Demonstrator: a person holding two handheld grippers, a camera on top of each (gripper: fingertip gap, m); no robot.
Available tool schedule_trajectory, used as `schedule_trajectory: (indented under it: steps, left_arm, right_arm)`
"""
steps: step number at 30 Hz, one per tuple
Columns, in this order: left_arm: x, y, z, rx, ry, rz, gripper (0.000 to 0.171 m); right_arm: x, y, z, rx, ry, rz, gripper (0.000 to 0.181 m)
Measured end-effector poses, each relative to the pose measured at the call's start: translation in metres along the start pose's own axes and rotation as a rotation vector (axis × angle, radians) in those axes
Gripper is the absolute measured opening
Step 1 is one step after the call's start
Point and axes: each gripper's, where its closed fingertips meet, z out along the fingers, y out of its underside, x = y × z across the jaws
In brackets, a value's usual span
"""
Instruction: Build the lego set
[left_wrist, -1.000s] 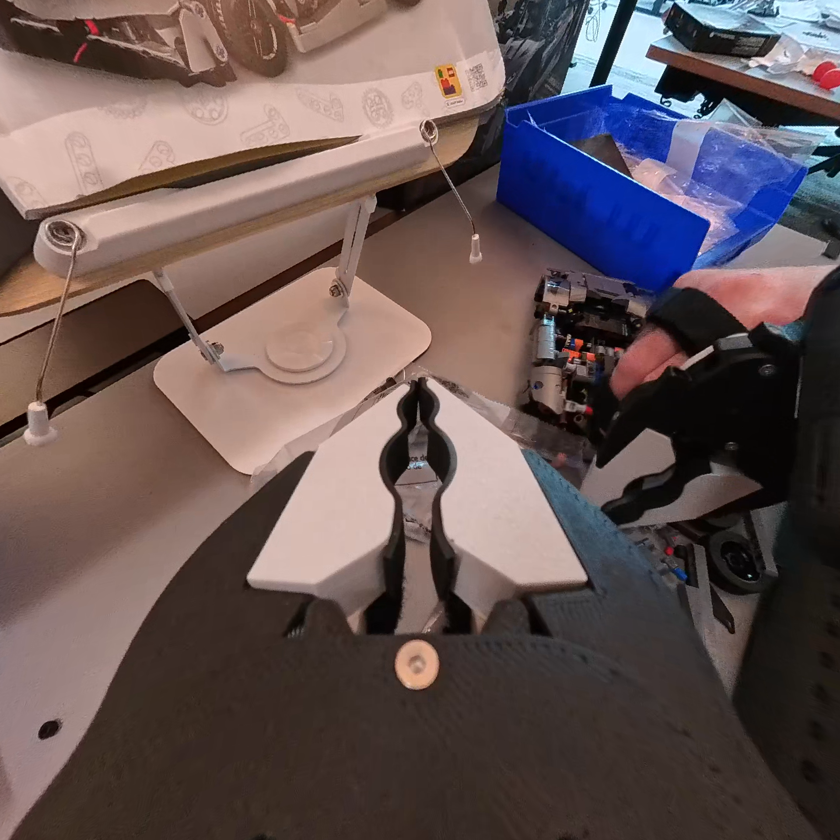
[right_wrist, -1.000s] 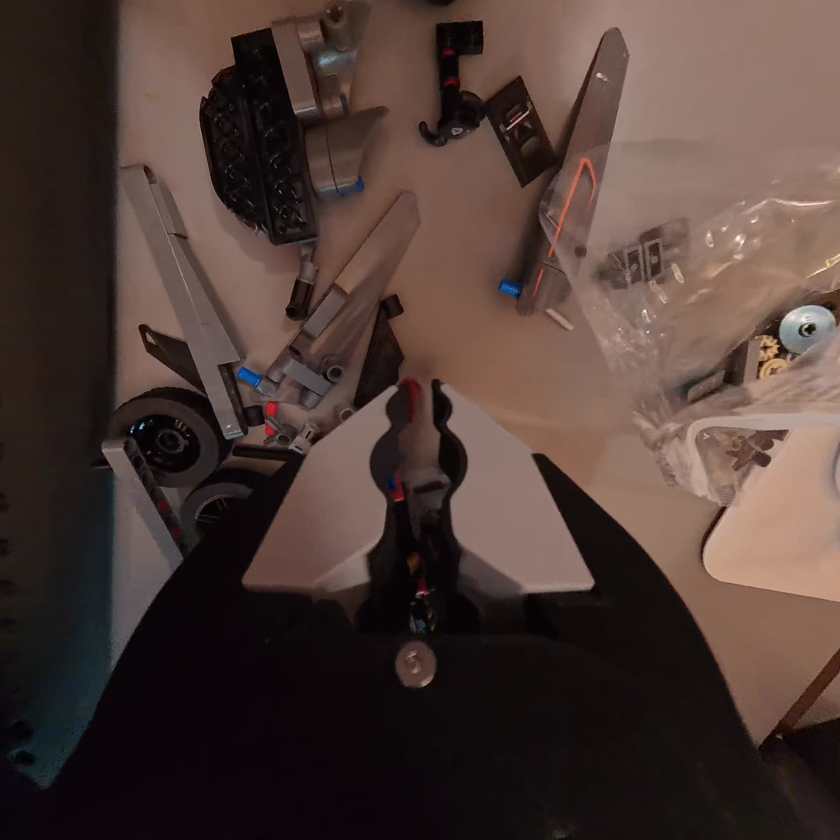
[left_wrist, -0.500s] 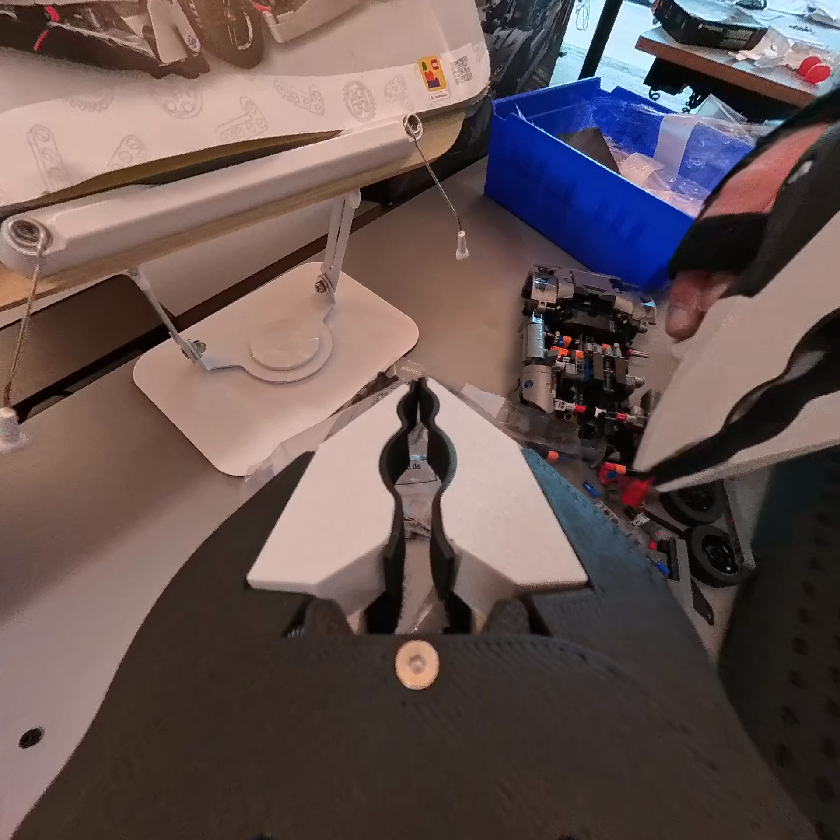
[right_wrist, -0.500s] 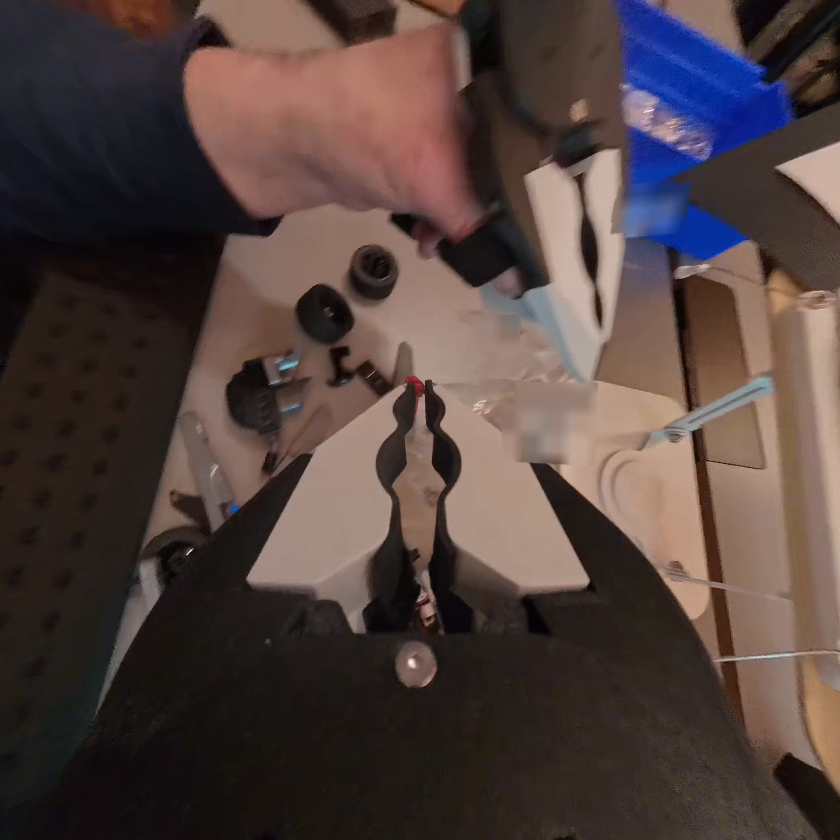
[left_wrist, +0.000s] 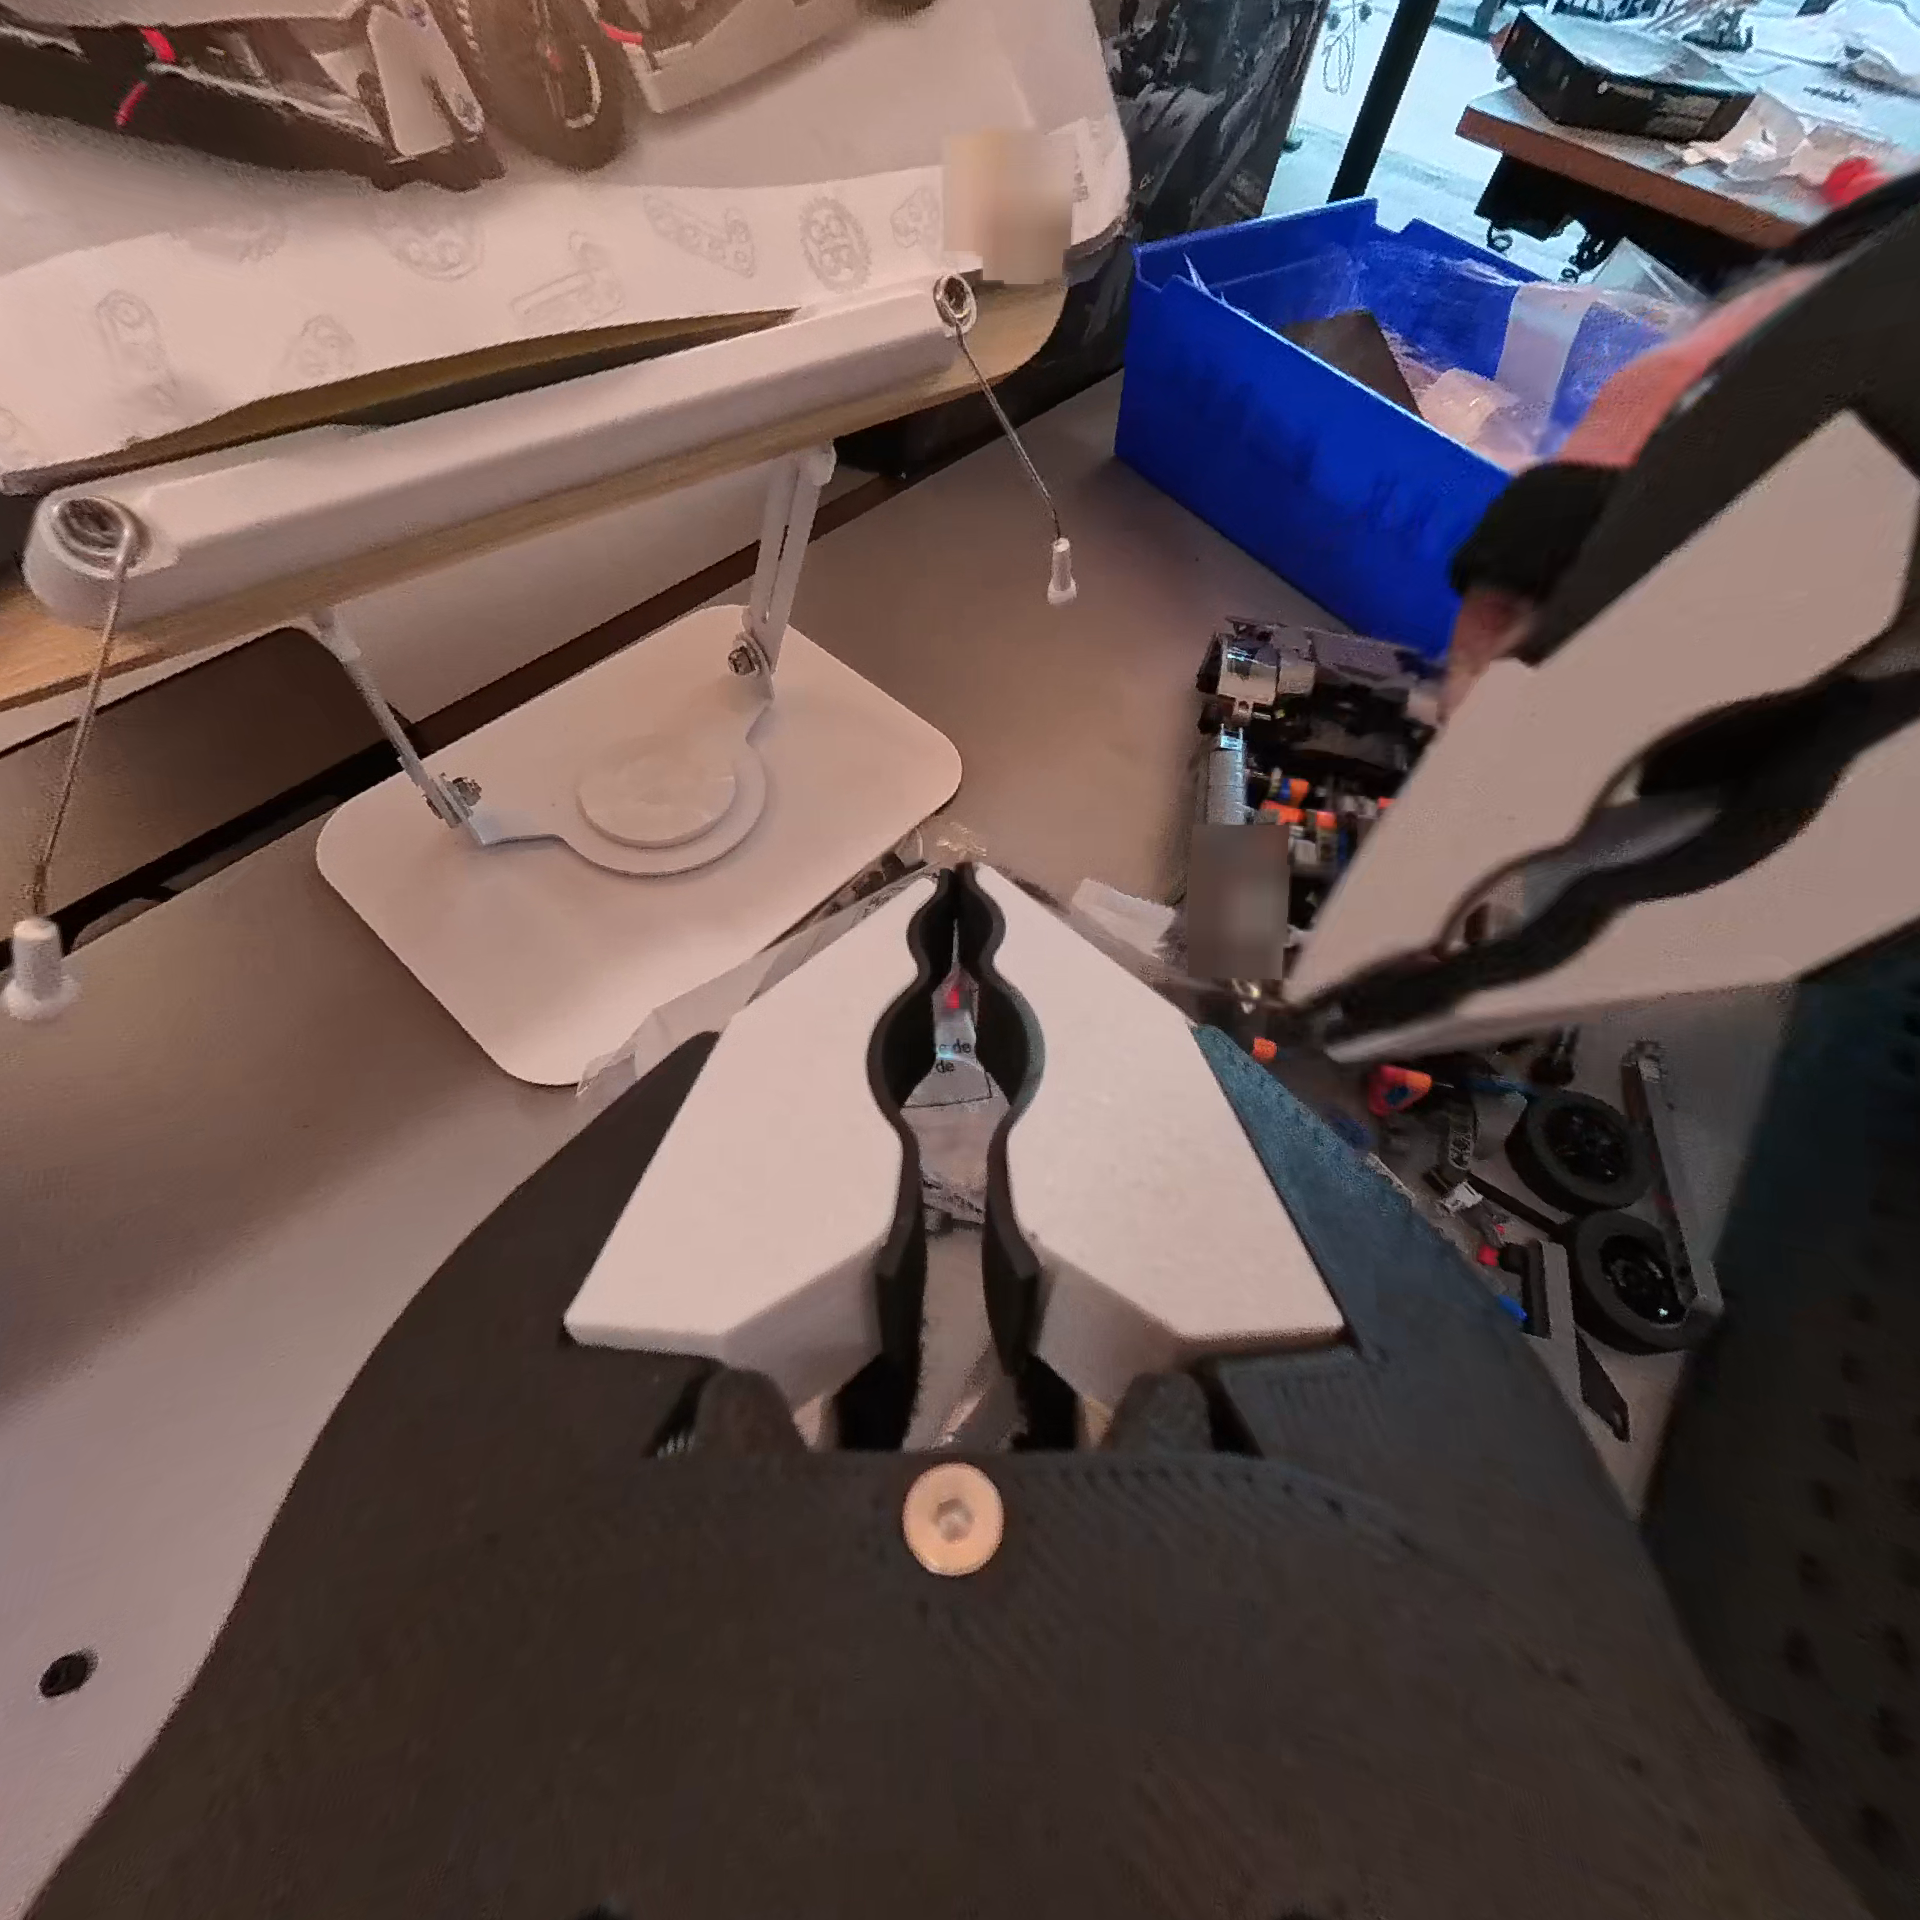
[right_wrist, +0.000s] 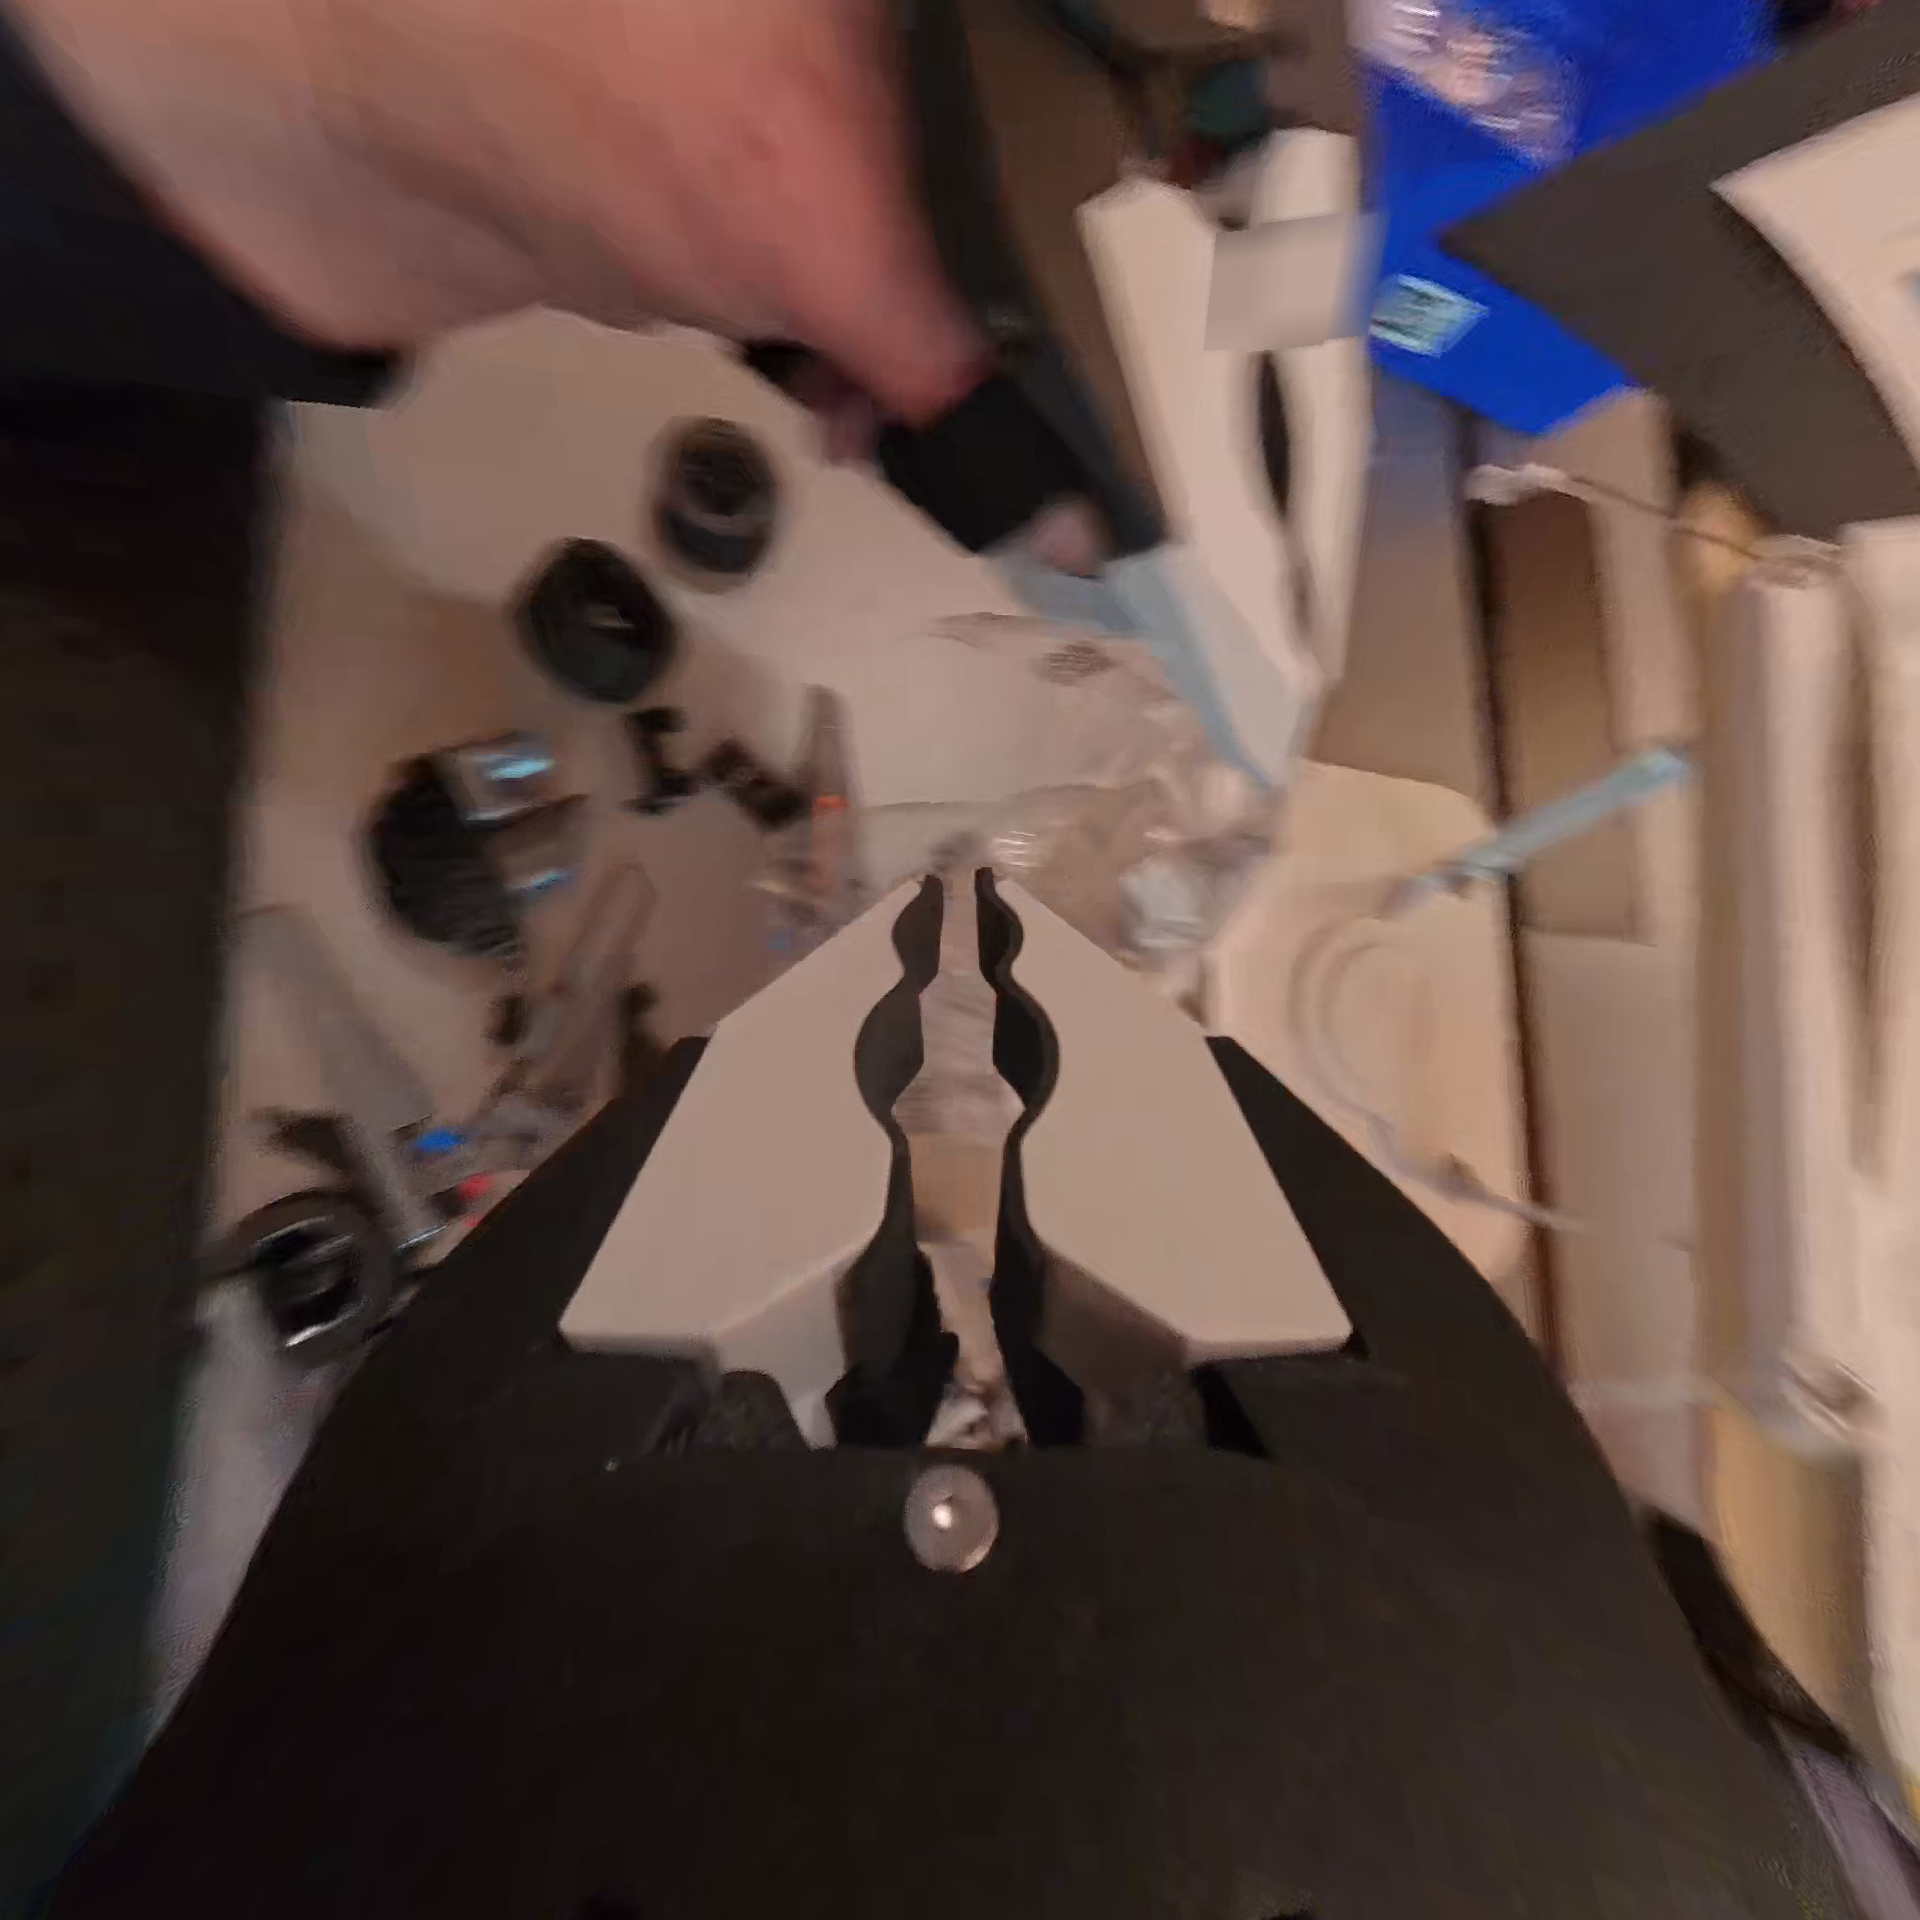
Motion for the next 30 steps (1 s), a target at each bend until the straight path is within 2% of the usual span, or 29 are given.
schedule_trajectory:
  steps: [2,3,5,7,9,12,16,19,22,27,30]
  left_arm:
    - [-0.005,-0.003,-0.002,0.027,-0.012,-0.013,0.000]
    - [-0.008,-0.005,-0.003,0.047,-0.026,-0.021,0.000]
    - [-0.014,-0.010,-0.007,0.084,-0.043,-0.041,0.000]
    - [-0.021,-0.012,-0.012,0.115,-0.059,-0.070,0.000]
    - [-0.028,-0.013,-0.017,0.142,-0.072,-0.100,0.000]
    - [-0.041,-0.013,-0.024,0.171,-0.106,-0.127,0.000]
    - [-0.053,-0.009,-0.027,0.191,-0.115,-0.170,0.000]
    - [-0.063,-0.008,-0.030,0.215,-0.145,-0.187,0.000]
    - [-0.066,-0.006,-0.032,0.219,-0.142,-0.201,0.000]
    - [-0.062,-0.002,-0.029,0.200,-0.104,-0.201,0.000]
    - [-0.059,-0.001,-0.026,0.185,-0.100,-0.191,0.000]
  right_arm:
    - [-0.049,0.000,0.002,-0.025,-0.239,-0.052,0.006]
    - [-0.066,0.000,0.006,-0.043,-0.294,-0.087,0.004]
    - [-0.070,0.011,0.026,-0.145,-0.269,-0.097,0.008]
    - [-0.060,0.034,0.049,-0.283,-0.200,-0.092,0.023]
    - [-0.054,0.047,0.068,-0.332,-0.166,-0.079,0.031]
    - [-0.028,0.052,0.081,-0.334,-0.043,-0.035,0.029]
    - [-0.002,0.043,0.088,-0.234,0.005,0.153,0.028]
    - [0.006,0.055,0.097,-0.280,-0.005,0.228,0.028]
    - [0.011,0.067,0.092,-0.354,0.009,0.210,0.031]
    - [-0.014,0.085,0.058,-0.405,-0.187,0.125,0.030]
    - [-0.023,0.100,0.047,-0.488,-0.199,0.030,0.031]
